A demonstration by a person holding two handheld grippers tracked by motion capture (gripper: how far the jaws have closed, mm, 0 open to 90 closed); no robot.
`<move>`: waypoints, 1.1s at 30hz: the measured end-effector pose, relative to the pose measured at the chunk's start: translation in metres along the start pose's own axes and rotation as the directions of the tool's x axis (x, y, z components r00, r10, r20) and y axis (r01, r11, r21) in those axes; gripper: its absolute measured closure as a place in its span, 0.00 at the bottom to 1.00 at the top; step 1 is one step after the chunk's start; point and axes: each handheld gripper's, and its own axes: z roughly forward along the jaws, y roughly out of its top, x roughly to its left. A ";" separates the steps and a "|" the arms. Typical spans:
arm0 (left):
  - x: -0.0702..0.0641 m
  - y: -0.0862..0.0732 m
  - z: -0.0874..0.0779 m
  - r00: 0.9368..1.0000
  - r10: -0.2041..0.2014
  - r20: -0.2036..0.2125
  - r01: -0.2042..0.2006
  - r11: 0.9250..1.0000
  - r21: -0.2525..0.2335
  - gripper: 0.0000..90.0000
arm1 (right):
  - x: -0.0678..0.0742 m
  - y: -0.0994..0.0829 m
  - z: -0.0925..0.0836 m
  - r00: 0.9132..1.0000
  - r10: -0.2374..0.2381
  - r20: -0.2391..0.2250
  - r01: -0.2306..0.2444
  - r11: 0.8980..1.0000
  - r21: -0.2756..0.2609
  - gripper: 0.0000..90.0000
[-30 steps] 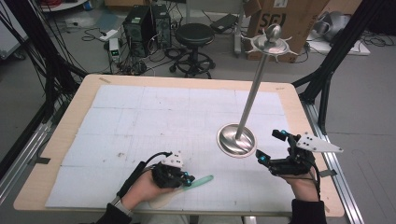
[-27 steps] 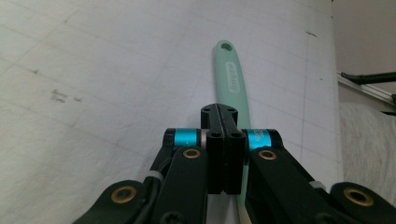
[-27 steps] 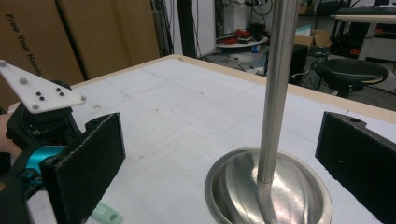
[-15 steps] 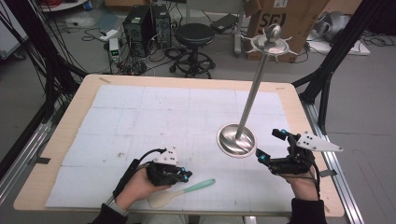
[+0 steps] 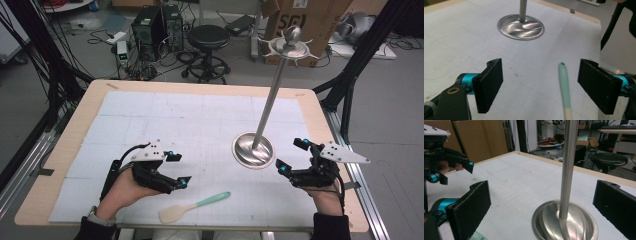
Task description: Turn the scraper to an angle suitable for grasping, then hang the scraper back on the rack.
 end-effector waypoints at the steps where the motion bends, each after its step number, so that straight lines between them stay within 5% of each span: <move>1: 0.000 0.001 -0.002 1.000 0.005 -0.014 -0.005 1.000 0.000 0.21 | 0.000 -0.001 0.001 1.000 0.003 -0.003 -0.003 1.000 0.007 0.00; 5: 0.000 -0.001 -0.004 1.000 0.016 0.007 -0.016 1.000 0.003 0.21 | 0.001 -0.002 0.002 1.000 0.003 -0.008 -0.002 1.000 0.011 0.00; 12: -0.006 -0.007 0.008 0.998 0.063 0.029 -0.065 0.994 0.082 0.21 | 0.002 -0.002 0.001 1.000 0.000 -0.011 0.000 1.000 0.007 0.00; 20: -0.021 -0.011 0.025 0.991 0.088 0.102 -0.106 0.978 0.177 0.28 | 0.003 -0.002 0.006 1.000 -0.006 -0.024 0.006 1.000 0.019 0.00; 24: -0.029 -0.012 0.035 0.987 0.101 0.123 -0.129 0.960 0.247 0.31 | 0.003 -0.002 0.004 1.000 -0.003 -0.022 0.003 1.000 0.014 0.00; 25: -0.031 -0.012 0.038 0.986 0.107 0.126 -0.139 0.950 0.279 0.33 | 0.003 -0.002 0.003 1.000 -0.006 -0.021 0.006 1.000 0.011 0.00; 29: -0.037 -0.013 0.049 0.986 0.111 0.127 -0.148 0.930 0.338 0.49 | 0.004 -0.001 -0.002 1.000 -0.007 -0.019 0.007 1.000 0.002 0.00; 33: -0.042 -0.016 0.060 0.983 0.109 0.149 -0.160 0.904 0.396 0.56 | 0.003 -0.002 -0.003 1.000 -0.002 -0.014 0.002 1.000 0.001 0.00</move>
